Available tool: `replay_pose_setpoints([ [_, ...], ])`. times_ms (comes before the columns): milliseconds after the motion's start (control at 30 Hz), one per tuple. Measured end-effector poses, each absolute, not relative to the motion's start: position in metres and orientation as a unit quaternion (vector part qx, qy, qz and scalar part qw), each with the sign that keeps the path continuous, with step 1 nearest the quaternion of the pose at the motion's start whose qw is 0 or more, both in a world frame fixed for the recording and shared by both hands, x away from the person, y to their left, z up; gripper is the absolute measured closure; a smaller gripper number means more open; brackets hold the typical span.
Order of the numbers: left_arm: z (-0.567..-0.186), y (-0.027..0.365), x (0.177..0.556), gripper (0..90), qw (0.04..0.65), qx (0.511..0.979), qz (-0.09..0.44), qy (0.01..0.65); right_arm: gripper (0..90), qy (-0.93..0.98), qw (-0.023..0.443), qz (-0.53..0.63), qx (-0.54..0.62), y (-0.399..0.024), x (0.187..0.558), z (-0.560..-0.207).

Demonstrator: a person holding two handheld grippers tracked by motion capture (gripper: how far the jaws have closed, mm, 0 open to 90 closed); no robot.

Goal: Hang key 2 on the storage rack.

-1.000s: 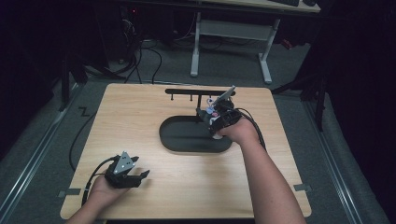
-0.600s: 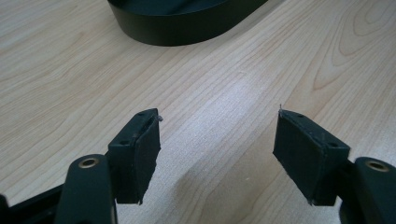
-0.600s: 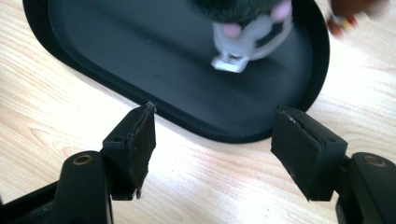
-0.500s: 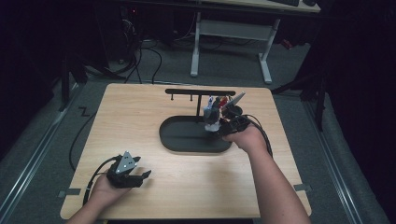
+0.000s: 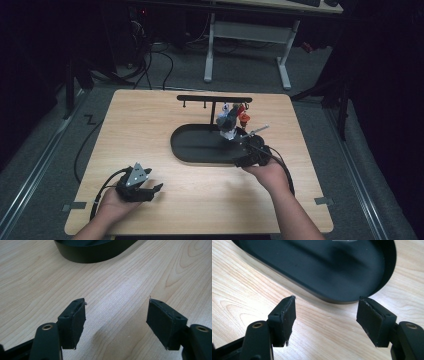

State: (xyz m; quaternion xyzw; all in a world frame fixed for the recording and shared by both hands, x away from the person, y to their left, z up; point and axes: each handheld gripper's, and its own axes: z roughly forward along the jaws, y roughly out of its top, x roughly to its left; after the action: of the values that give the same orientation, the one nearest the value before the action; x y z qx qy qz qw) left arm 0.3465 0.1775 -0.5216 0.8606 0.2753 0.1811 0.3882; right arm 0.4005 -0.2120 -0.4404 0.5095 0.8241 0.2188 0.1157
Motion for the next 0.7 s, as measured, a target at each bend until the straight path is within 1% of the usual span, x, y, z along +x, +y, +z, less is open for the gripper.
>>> replay_pose_setpoints([
  [133, -0.522, 0.177, 0.346, 31.7, 0.388, 0.861, 0.179, 0.275, 29.4, 0.811, 0.118, 0.254, 0.514, -0.216, 0.386, -0.455],
  [267, -0.523, 0.176, 0.346, 31.7, 0.39, 0.861, 0.176, 0.275, 27.6, 0.802, 0.133, 0.278, 0.511, -0.219, 0.371, -0.47],
  [433, -0.524, 0.173, 0.344, 31.6, 0.39, 0.863, 0.173, 0.271, 22.3, 0.798, 0.17, 0.296, 0.497, -0.222, 0.351, -0.49],
  [600, -0.524, 0.171, 0.342, 31.5, 0.398, 0.862, 0.16, 0.269, 15.8, 0.782, 0.196, 0.324, 0.494, -0.224, 0.328, -0.505],
  [700, -0.523, 0.169, 0.34, 31.3, 0.403, 0.862, 0.156, 0.264, 15.3, 0.752, 0.219, 0.364, 0.504, -0.228, 0.306, -0.515],
])
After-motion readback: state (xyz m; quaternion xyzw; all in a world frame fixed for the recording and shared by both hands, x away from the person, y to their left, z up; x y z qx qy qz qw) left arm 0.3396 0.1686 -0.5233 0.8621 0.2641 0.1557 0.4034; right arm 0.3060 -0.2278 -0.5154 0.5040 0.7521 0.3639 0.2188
